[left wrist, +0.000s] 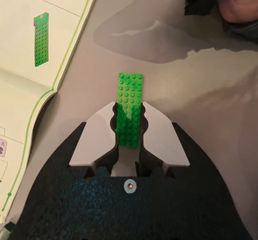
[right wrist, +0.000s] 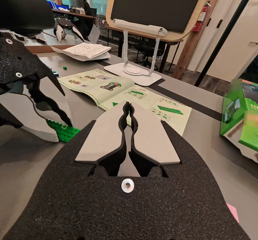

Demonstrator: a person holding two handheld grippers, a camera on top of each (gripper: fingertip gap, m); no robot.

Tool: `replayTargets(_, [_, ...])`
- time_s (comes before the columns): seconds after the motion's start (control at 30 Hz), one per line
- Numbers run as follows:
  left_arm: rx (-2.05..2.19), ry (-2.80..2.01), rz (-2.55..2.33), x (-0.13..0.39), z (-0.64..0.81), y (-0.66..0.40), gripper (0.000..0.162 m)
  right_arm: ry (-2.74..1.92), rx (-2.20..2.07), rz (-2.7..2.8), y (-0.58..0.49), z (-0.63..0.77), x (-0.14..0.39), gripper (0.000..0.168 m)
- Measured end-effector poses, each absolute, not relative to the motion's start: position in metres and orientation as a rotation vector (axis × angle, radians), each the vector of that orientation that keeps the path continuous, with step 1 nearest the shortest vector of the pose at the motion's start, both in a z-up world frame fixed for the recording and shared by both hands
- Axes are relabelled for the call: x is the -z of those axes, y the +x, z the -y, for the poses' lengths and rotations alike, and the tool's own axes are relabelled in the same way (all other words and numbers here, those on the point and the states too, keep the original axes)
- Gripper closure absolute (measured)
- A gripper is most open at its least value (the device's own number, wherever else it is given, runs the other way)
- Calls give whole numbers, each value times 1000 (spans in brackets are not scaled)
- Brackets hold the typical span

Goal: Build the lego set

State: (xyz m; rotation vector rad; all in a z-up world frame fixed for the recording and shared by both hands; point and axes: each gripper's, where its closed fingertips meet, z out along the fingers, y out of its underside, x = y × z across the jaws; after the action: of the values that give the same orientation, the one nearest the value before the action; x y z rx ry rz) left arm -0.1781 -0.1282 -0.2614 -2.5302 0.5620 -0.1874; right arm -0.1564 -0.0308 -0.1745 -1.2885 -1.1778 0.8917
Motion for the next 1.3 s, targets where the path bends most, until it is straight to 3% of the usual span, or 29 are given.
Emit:
replayTargets(0.47, [283, -2498, -682, 261, 125, -181, 128, -1290, -906, 1192, -158, 32, 176, 168])
replayTargets(0.53, [245, -2494, -659, 261, 126, -182, 107, -1288, -907, 1194, -158, 32, 176, 168])
replayTargets(0.7, [225, -2411, -516, 243, 137, -190, 90, -1278, -909, 1200, -159, 34, 176, 168])
replayTargets(1.0, [-7, -2398, -40, 208, 242, -274, 91, -1266, -916, 1211, -163, 41, 175, 168])
replayTargets(1.3, [-325, -2436, 376, 213, 359, -352, 93, -1258, -948, 1237, -166, 46, 176, 168])
